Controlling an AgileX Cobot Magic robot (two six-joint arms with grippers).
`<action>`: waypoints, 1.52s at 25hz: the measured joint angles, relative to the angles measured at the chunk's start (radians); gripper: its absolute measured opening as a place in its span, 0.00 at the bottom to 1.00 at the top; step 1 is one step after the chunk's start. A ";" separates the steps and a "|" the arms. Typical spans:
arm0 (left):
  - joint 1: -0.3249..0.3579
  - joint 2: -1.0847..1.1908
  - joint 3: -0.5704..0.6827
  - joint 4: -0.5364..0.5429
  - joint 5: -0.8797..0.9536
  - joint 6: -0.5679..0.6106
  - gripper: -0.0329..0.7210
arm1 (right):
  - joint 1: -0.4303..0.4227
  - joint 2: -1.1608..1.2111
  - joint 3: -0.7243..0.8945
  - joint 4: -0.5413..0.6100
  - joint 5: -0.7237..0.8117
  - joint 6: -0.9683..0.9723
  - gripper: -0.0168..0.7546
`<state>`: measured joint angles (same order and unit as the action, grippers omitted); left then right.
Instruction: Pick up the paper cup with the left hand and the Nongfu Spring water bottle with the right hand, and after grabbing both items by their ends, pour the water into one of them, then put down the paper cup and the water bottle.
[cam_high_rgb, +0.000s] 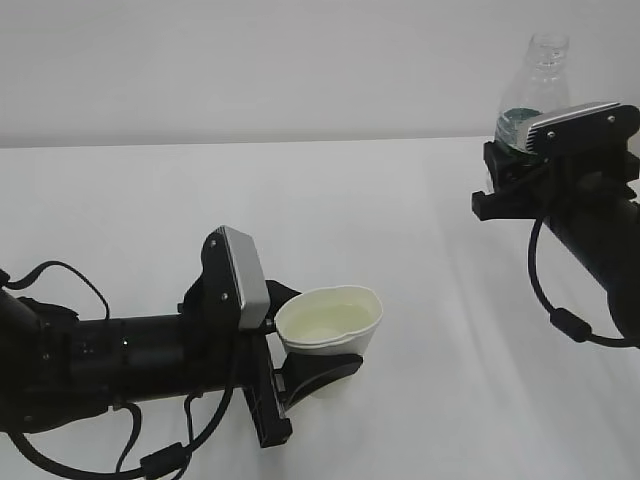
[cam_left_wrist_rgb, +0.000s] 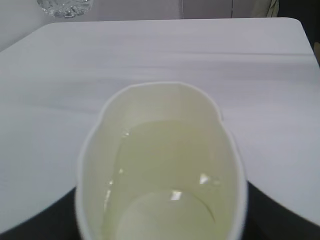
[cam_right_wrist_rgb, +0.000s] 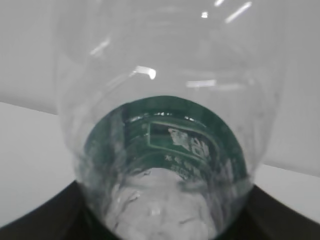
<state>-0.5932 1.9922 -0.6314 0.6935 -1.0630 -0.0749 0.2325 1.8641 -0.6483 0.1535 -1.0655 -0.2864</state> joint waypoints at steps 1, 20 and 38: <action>0.000 0.000 0.000 0.000 0.000 0.000 0.59 | -0.002 0.000 0.000 0.000 0.000 -0.002 0.59; 0.000 0.000 0.000 0.000 0.000 0.000 0.59 | -0.098 0.000 0.000 0.006 0.044 0.038 0.59; 0.000 0.000 0.000 -0.002 0.000 0.000 0.59 | -0.106 0.000 0.000 -0.153 0.109 0.261 0.59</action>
<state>-0.5932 1.9922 -0.6314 0.6915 -1.0630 -0.0749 0.1264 1.8641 -0.6483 0.0000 -0.9565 -0.0253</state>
